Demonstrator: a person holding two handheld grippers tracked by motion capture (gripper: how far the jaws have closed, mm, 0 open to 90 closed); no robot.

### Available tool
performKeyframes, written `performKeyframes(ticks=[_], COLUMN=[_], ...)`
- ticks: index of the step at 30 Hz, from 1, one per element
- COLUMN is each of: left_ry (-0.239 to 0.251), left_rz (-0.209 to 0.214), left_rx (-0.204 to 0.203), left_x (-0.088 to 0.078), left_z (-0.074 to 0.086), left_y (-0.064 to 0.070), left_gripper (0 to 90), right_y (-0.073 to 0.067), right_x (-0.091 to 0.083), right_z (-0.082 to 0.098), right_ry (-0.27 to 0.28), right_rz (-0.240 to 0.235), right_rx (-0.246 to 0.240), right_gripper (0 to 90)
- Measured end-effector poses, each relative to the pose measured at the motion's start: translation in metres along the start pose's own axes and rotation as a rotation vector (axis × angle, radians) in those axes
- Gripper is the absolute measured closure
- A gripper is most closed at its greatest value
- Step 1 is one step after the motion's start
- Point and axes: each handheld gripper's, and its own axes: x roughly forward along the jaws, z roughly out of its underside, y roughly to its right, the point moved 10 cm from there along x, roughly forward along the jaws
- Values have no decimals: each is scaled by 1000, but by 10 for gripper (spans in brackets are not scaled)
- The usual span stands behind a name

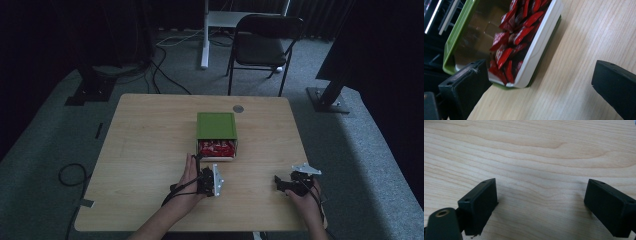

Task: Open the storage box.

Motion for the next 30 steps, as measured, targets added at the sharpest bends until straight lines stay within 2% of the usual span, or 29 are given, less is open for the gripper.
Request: performKeyframes(ticks=[2,4,5,6,7,8,10,12,14,15,16,19,20,24,30], left_ry=[-8,-7,-7,8,8,44,41,30,43,33,27,15,4,-18,-39], left_rz=[-9,-5,-2,-7,-7,8,15,9,17,6,-2,-8,0,13,3], left_rx=[13,21,40,62,62,90,106,120,141,151,173,207,221,243,270], left_x=[2,5,6,7,7,11,12,16,17,18,19,22,23,27,33], left_z=[-1,-3,-3,-5,-5,-9,-9,-9,-10,-8,-7,-4,-3,1,3], left_y=[0,1,2,2,2,4,4,4,5,4,3,4,5,7,5], left_gripper=[67,67,80,119,154,160,172,239,301,329,339,355,363,379,406], right_y=[0,0,0,0,0,0,0,0,0,0,0,0,0,0,0], right_x=[0,0,0,0,0,0,0,0,0,0,0,0,0,0,0], right_z=[0,0,0,0,0,0,0,0,0,0,0,0,0,0,0], right_ry=[0,0,0,0,0,0,0,0,0,0,0,0,0,0,0], right_rz=[0,0,0,0,0,0,0,0,0,0,0,0,0,0,0], right_rx=[0,0,0,0,0,1,0,1,1,0,1,0,0,0,0], right_gripper=[107,107,107,107,107,107,107,107,107,107,107,107,107,107,107])
